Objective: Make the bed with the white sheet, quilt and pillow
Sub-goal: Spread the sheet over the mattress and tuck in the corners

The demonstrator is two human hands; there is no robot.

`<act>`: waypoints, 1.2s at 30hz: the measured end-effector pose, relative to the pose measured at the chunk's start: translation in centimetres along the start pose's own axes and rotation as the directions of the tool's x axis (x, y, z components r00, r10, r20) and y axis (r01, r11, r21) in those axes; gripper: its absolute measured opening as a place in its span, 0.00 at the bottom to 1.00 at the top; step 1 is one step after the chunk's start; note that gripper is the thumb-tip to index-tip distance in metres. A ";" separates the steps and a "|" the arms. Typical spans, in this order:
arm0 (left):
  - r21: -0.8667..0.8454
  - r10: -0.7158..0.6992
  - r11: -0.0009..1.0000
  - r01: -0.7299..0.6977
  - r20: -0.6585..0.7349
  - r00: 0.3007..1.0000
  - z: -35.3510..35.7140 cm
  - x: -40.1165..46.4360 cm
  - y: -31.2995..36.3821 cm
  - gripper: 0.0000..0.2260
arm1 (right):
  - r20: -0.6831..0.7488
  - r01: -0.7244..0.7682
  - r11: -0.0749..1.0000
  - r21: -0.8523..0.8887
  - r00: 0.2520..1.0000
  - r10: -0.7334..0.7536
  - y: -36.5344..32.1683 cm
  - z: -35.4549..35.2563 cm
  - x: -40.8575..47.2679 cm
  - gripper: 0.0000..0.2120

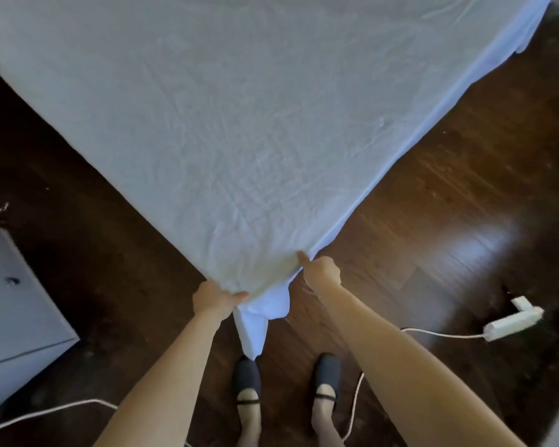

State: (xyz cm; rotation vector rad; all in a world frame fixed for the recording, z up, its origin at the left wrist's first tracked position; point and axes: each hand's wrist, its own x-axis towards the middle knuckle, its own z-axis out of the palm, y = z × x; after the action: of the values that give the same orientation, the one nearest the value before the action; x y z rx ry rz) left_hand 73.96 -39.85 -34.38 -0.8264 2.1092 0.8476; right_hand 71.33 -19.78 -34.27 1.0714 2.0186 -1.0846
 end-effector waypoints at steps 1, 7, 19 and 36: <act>0.009 0.007 1.000 -0.007 -0.006 1.000 -0.1 -0.2 0.1 0.22 | 0.035 0.018 0.999 0.034 0.999 -0.019 0.0 0.4 0.0 0.19; 0.096 0.119 0.988 -0.120 0.013 0.993 -1.4 -2.5 -1.6 0.14 | 0.008 0.172 0.982 -0.083 0.985 -0.172 0.8 1.7 -2.2 0.20; 0.109 0.094 0.988 -0.106 0.113 0.989 -4.7 -2.5 -5.4 0.30 | 0.118 0.133 0.971 -0.197 0.987 -0.111 1.6 4.5 -6.2 0.15; 0.203 0.468 0.833 -0.514 0.233 0.852 -15.2 -15.9 14.5 0.27 | 0.161 0.456 0.843 -0.285 0.890 -0.427 -12.4 -11.1 -16.7 0.26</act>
State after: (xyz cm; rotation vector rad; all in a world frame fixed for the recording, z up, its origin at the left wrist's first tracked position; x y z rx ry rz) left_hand 66.10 -38.43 -9.26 -0.0515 2.2417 0.8366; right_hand 67.45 -20.56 -11.08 0.3871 2.3275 -0.9535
